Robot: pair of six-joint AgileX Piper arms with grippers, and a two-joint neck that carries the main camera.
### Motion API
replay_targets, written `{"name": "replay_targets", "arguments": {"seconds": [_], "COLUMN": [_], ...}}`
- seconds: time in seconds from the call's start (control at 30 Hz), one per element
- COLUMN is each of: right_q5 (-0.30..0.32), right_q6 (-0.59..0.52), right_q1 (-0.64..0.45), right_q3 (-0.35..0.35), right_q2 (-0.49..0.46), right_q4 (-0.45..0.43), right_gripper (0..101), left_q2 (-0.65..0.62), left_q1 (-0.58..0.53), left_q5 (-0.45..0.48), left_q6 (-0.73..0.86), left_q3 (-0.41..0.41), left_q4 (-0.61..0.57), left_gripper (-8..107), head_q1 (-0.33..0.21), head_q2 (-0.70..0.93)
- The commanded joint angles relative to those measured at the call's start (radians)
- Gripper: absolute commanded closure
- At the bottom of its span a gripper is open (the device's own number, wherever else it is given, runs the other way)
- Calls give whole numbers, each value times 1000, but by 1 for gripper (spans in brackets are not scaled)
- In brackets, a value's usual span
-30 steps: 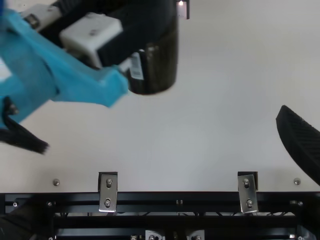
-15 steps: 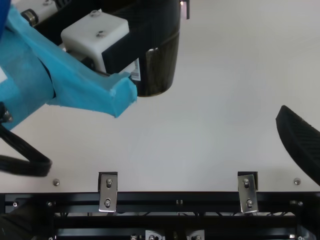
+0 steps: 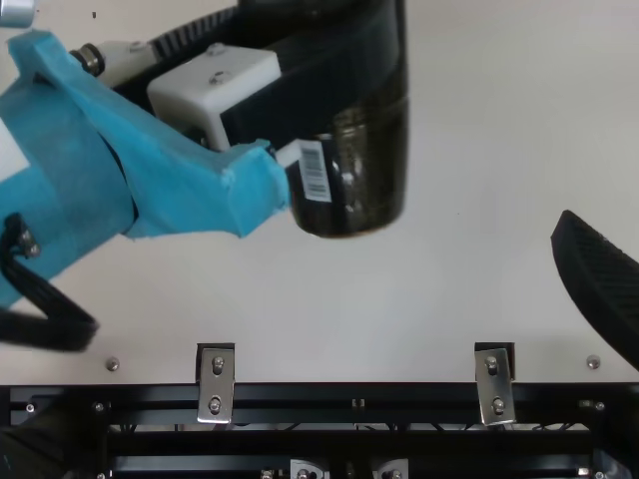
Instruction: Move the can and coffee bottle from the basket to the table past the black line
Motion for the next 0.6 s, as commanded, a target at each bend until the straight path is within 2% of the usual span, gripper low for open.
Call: {"name": "replay_targets", "arguments": {"seconds": [0.0, 0.57], "right_q5": [0, 0], "right_q6": [0, 0], "right_q1": [0, 0], "right_q3": [0, 0], "right_q2": [0, 0], "right_q4": [0, 0], "right_gripper": [0, 0], "left_q2": [0, 0], "left_q1": [0, 0], "left_q5": [0, 0], "left_q6": [0, 0], "left_q3": [0, 0], "left_q4": [0, 0], "left_gripper": [89, 89], "head_q1": [-3, -3], "head_q2": [-3, -3]}}
